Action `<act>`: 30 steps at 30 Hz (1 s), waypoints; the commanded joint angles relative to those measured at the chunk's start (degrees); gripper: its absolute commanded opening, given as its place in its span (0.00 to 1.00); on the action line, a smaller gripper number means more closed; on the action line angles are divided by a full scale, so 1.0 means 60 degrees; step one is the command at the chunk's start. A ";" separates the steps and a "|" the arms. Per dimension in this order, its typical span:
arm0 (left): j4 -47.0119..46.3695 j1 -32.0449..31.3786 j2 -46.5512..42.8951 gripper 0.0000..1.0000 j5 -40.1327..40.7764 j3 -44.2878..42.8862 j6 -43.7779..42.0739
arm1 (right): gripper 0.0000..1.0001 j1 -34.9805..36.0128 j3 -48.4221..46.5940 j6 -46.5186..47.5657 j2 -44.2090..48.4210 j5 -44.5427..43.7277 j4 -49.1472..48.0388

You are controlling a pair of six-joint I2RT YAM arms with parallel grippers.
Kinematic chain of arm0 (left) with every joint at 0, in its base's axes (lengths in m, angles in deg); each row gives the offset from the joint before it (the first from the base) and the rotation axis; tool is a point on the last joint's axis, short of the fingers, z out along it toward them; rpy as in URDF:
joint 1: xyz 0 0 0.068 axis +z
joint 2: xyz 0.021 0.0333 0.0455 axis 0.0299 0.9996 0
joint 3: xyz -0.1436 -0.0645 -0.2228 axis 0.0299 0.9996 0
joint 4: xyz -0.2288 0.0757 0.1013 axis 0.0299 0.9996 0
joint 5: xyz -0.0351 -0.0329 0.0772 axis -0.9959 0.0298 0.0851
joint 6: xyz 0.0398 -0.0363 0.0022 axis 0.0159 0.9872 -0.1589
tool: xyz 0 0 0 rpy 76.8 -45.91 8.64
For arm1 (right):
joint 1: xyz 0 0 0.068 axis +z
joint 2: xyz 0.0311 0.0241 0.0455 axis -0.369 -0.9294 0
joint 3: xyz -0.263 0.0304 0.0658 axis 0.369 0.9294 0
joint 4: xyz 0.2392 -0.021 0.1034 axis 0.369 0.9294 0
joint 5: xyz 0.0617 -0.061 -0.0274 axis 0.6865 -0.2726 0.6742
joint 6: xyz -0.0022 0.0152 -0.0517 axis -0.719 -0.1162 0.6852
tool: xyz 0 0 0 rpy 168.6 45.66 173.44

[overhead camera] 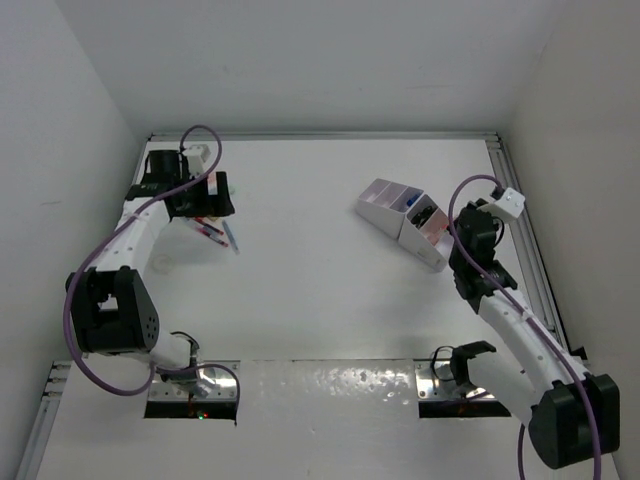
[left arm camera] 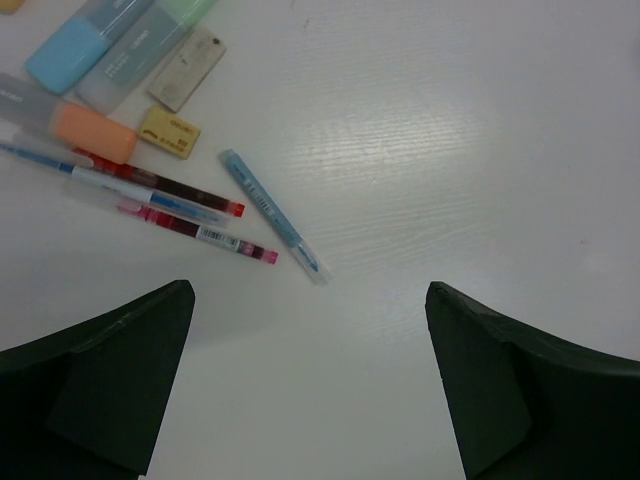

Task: Sort the stationery into containers
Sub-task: Place the pen in the storage box.

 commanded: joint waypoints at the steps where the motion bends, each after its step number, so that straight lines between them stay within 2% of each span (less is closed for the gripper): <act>1: -0.0281 0.0287 -0.0086 0.99 0.0136 0.0049 0.0396 | 0.00 -0.0220 0.0052 -0.0704 -0.0335 0.0282 -0.0373; 9: -0.0280 0.0755 0.0105 0.99 0.0078 0.0020 0.0733 | 0.00 -0.0514 0.0623 -0.1173 -0.1286 0.0808 -0.1793; 14: 0.0158 0.1078 0.0734 0.99 0.0529 -0.0141 0.1655 | 0.00 -0.0558 0.0609 -0.1451 -0.1991 0.1102 -0.2071; 15: 0.0174 0.1166 0.0837 0.99 0.0619 -0.0112 0.1917 | 0.07 -0.0558 0.0594 -0.1481 -0.2180 0.1189 -0.2072; 17: 0.0072 0.1268 0.0911 0.99 0.0736 -0.0039 0.2095 | 0.30 -0.0587 0.0463 -0.1452 -0.2270 0.1365 -0.1970; 18: 0.0042 0.1327 0.0954 0.99 0.0809 -0.0010 0.2197 | 0.51 -0.0587 0.0375 -0.1423 -0.2285 0.1395 -0.1839; 19: 0.0013 0.1342 0.0984 0.99 0.0882 0.0048 0.2372 | 0.56 -0.0602 0.0258 -0.1423 -0.2299 0.1366 -0.1605; 22: 0.0027 0.1401 0.1305 0.97 0.1380 -0.0009 0.2739 | 0.65 -0.0573 -0.0240 -0.1189 -0.2198 0.1249 -0.0799; 25: 0.0057 0.1503 0.1759 0.93 0.1762 -0.0155 0.2974 | 0.66 -0.0339 -0.0650 -0.0648 -0.2036 0.1030 -0.0315; 29: -0.0294 0.1431 0.2170 0.82 0.2141 -0.0317 0.3048 | 0.57 0.0377 -0.1119 0.0186 -0.1627 0.0458 0.0198; 30: -0.0324 0.1401 0.2330 0.75 0.2215 -0.0419 0.3062 | 0.56 0.0525 -0.1105 0.0305 -0.1538 0.0312 0.0170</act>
